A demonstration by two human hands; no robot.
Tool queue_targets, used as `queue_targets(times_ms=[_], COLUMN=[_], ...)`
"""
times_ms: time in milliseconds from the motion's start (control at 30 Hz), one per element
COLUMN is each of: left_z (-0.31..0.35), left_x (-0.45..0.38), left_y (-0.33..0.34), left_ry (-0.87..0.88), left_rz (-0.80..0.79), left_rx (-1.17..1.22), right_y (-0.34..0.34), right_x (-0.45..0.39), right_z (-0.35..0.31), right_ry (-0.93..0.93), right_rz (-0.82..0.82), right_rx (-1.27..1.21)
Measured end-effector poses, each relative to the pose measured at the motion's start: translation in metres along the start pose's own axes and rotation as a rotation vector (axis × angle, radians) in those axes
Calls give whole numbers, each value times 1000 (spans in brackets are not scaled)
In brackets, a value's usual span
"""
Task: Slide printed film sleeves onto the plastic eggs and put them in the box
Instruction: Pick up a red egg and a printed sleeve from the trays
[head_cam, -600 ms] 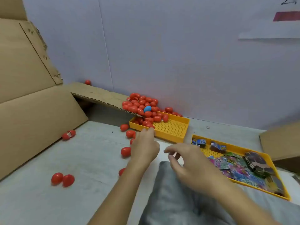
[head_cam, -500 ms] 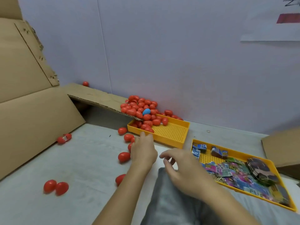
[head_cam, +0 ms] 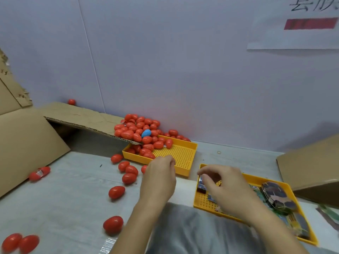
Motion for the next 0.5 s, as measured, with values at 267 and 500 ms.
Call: queue_targets(times_ms=[267, 500], left_z=[74, 56], left_x=[23, 35], left_y=[27, 58], left_ry=[-202, -411], left_rz=[-263, -275], left_rx=[947, 1241], right_y=[-39, -21], right_x=[24, 22], right_z=[50, 55], right_ry=[183, 152], right_rz=[4, -76], right_rx=[226, 272])
Point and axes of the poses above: each hand's wrist, its own x-axis away from the middle knuckle, its own y-axis out of the palm, z = x × y, the point moved 1 cm from there along -x, towards the middle knuckle, and after that the axes turned 4 degrees about -x, right-handed, at the moved point
